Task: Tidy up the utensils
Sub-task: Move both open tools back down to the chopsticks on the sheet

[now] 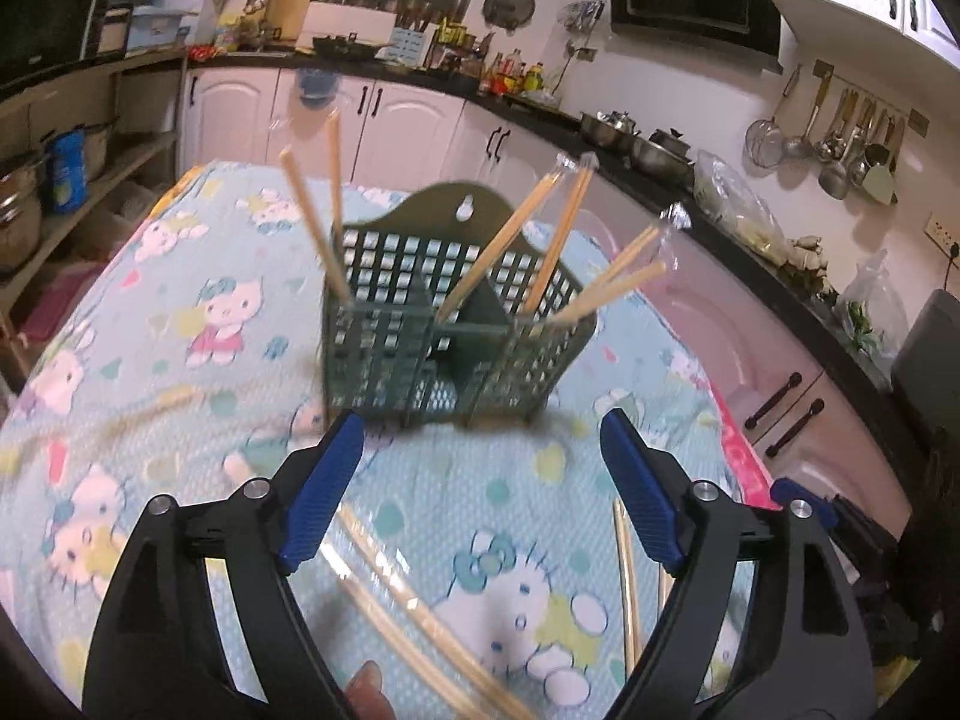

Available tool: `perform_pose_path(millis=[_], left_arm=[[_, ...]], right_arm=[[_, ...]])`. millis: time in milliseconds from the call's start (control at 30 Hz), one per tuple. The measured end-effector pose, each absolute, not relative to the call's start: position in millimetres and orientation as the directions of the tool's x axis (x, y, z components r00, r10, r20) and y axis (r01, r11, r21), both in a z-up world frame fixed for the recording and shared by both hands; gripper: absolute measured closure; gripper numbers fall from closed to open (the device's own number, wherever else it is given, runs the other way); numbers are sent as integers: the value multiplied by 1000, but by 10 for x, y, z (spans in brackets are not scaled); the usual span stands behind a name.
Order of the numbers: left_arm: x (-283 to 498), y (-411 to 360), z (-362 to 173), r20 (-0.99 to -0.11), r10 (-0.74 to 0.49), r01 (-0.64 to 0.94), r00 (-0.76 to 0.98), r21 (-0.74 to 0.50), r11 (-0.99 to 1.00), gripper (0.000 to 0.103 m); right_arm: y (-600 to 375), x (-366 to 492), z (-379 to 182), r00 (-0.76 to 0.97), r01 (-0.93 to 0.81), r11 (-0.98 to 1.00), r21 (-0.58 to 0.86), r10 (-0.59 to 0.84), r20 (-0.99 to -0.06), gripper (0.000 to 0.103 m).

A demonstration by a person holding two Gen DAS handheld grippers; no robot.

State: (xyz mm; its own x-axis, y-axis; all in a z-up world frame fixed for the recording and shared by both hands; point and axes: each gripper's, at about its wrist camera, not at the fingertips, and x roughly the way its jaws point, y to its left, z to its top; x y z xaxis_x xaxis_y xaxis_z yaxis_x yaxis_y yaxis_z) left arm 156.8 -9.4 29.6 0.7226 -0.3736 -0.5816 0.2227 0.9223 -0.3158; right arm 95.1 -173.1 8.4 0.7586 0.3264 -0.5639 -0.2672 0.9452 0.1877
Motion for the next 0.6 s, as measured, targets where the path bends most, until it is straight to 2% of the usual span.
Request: perform_pose_path(millis=[600], left_arm=[[1194, 79, -176, -674, -347, 185, 652, -303, 935, 28]], right_arm=[[-1666, 780, -140, 730, -264, 950, 170, 311, -608, 27]])
